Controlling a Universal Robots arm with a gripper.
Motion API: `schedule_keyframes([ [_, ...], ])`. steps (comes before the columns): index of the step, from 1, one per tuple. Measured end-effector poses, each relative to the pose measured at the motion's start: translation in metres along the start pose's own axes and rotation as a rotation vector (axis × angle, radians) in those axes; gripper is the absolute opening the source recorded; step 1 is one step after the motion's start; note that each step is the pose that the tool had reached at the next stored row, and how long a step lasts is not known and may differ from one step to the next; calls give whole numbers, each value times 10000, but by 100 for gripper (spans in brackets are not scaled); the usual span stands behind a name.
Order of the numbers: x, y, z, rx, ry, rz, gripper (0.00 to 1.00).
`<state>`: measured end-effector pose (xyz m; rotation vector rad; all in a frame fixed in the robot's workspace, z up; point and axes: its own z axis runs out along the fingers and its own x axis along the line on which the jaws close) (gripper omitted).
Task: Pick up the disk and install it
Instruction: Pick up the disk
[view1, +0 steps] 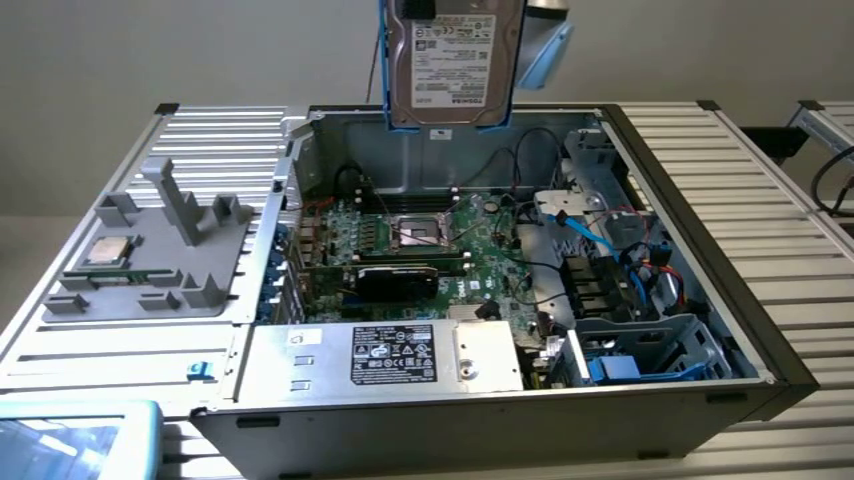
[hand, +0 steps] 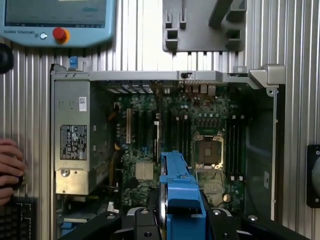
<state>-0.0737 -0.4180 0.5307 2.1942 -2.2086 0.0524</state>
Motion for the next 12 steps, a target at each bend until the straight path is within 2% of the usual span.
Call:
schedule_keyframes([
  [8,183,-101,-25,-8,-1,-1,37],
  [12,277,-234,-42,-29,-1,-2,37],
])
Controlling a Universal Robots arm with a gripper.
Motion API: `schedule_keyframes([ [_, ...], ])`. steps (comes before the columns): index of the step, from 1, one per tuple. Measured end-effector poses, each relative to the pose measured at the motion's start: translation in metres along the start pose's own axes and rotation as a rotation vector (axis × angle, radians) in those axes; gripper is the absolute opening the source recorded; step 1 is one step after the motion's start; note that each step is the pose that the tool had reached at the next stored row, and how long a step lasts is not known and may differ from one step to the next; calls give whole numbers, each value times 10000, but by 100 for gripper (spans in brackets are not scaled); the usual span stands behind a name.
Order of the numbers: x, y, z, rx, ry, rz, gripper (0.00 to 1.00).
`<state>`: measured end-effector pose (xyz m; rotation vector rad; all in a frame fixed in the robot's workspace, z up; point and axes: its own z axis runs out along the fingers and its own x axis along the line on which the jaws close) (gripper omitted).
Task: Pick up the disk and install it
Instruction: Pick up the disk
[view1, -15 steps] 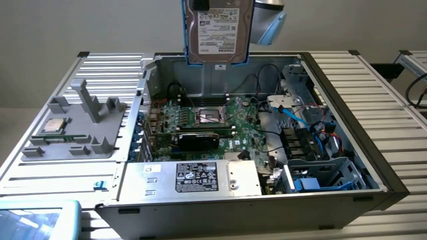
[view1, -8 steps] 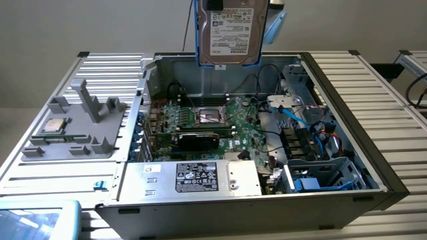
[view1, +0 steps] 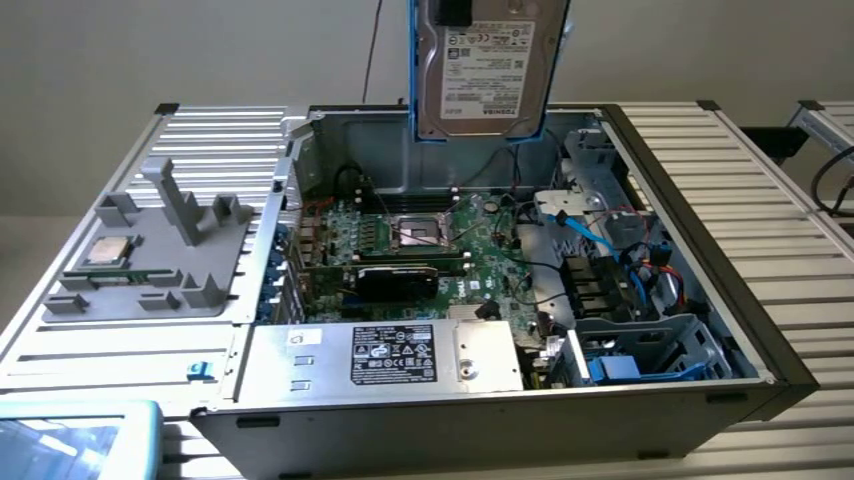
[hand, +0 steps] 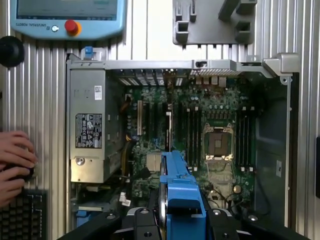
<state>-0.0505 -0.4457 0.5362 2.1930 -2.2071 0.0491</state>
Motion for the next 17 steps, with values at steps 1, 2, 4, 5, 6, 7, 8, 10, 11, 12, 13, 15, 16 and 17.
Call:
schedule_keyframes([
  [1,20,-39,-5,-9,0,0,37],
  [2,39,-78,-10,-19,0,0,37],
  [4,75,-159,-23,-44,0,-2,37],
  [5,92,-200,-29,-57,0,-1,37],
  [6,106,-244,-33,-68,0,-3,37],
  [7,119,-292,-37,-80,1,-3,37],
  [8,129,-338,-39,-88,0,-4,37],
  [10,144,-427,-41,-99,0,-4,37],
  [11,149,-475,-41,-103,0,-4,37],
  [12,153,-520,-42,-105,0,-4,37],
  [13,154,-565,-42,-105,0,-4,37],
  [15,156,-656,-41,-106,0,-4,37],
  [16,158,-700,-42,-106,1,-4,37],
  [17,163,-747,-43,-106,6,-4,37],
])
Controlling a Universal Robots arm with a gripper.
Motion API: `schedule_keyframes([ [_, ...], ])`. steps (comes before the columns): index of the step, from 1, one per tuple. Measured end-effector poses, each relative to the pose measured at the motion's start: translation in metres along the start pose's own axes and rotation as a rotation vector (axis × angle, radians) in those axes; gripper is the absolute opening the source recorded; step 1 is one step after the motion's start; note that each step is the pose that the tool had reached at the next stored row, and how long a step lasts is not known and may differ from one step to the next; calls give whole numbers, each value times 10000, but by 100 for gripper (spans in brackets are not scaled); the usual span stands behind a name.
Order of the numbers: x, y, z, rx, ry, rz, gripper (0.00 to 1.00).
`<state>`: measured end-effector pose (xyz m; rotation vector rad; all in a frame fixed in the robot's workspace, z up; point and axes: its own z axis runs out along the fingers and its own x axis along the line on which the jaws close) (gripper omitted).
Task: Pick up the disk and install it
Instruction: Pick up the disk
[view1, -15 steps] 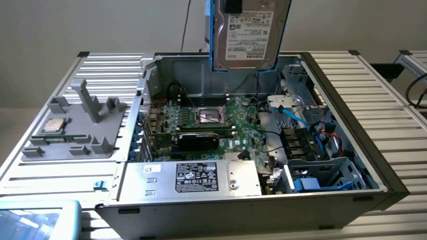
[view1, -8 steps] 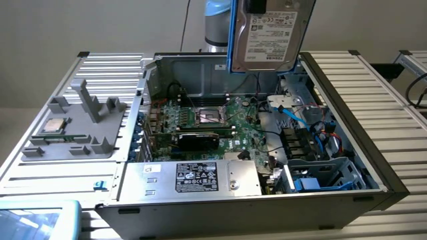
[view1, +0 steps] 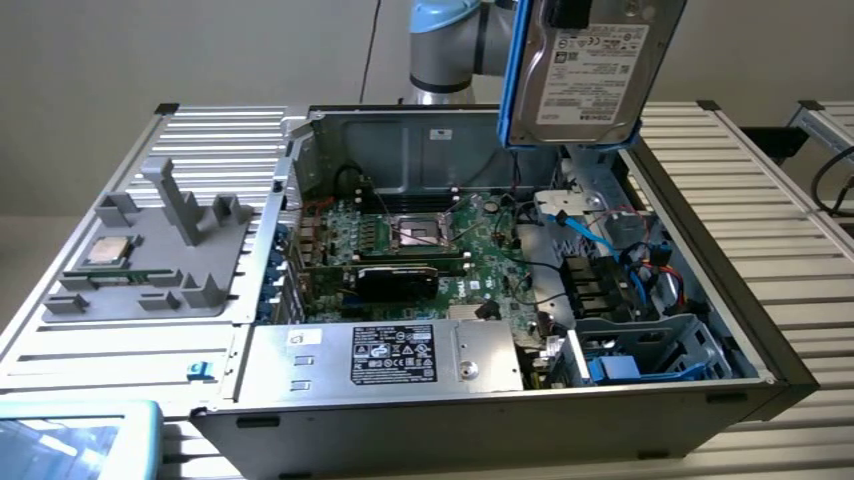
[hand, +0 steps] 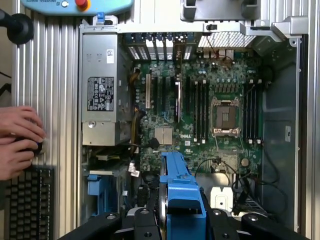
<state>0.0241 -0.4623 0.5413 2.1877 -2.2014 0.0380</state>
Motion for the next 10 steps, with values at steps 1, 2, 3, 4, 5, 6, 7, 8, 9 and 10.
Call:
schedule_keyframes([
  [1,8,-31,-2,-1,5,-1,37],
  [2,26,-52,-4,-3,9,-1,37],
  [3,46,-65,-6,-2,12,-1,37],
  [4,68,-74,-9,-3,17,-1,37],
  [5,90,-80,-12,-3,20,0,37],
  [6,114,-85,-13,-3,20,0,37],
  [7,137,-89,-14,-3,22,0,37],
  [8,159,-93,-14,-3,22,0,37],
  [9,183,-96,-14,-3,23,0,37],
  [10,205,-100,-14,-4,24,0,37],
])
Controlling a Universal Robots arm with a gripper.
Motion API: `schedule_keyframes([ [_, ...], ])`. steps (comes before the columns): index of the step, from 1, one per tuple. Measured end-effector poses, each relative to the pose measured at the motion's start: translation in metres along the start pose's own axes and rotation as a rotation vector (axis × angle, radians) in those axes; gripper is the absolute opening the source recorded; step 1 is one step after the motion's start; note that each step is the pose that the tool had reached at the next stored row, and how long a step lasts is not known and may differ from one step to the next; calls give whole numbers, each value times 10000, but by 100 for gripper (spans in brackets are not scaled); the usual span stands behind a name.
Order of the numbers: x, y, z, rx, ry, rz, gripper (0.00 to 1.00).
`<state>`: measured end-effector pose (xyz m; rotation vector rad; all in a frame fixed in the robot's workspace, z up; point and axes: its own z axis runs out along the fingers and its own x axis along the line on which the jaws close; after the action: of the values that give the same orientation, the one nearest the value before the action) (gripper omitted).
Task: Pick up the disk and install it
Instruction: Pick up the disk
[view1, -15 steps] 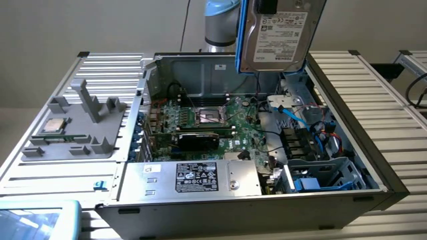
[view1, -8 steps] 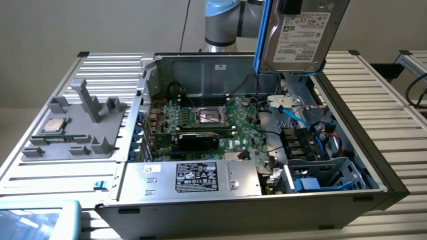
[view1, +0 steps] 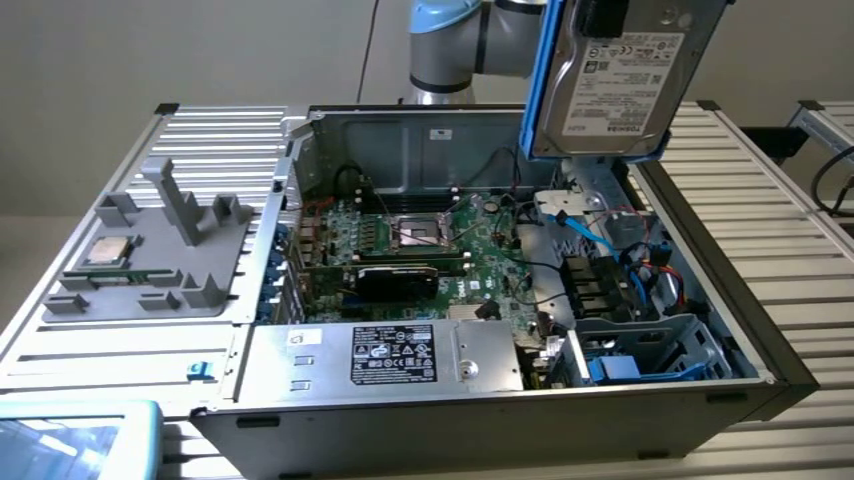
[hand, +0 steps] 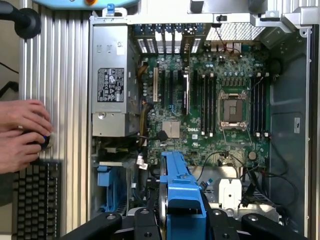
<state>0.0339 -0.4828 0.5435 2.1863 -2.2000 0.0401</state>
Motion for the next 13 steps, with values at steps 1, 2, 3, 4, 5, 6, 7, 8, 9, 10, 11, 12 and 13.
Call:
schedule_keyframes([
  [1,25,-5,1,-1,-1,0,37],
  [2,44,-10,1,-1,-2,1,37],
  [3,59,-20,1,-2,0,1,37],
  [4,73,-35,0,-5,0,2,37],
  [5,89,-56,-2,-11,2,1,37],
  [6,105,-83,-4,-19,4,1,37],
  [7,119,-112,-7,-29,5,0,37],
  [8,132,-143,-11,-43,8,-1,37],
  [9,146,-174,-13,-56,9,-1,37],
  [10,159,-204,-17,-69,13,-2,37],
  [11,171,-233,-19,-81,15,-2,37],
  [12,185,-260,-20,-94,14,-2,37],
  [13,201,-279,-20,-103,14,-4,37],
])
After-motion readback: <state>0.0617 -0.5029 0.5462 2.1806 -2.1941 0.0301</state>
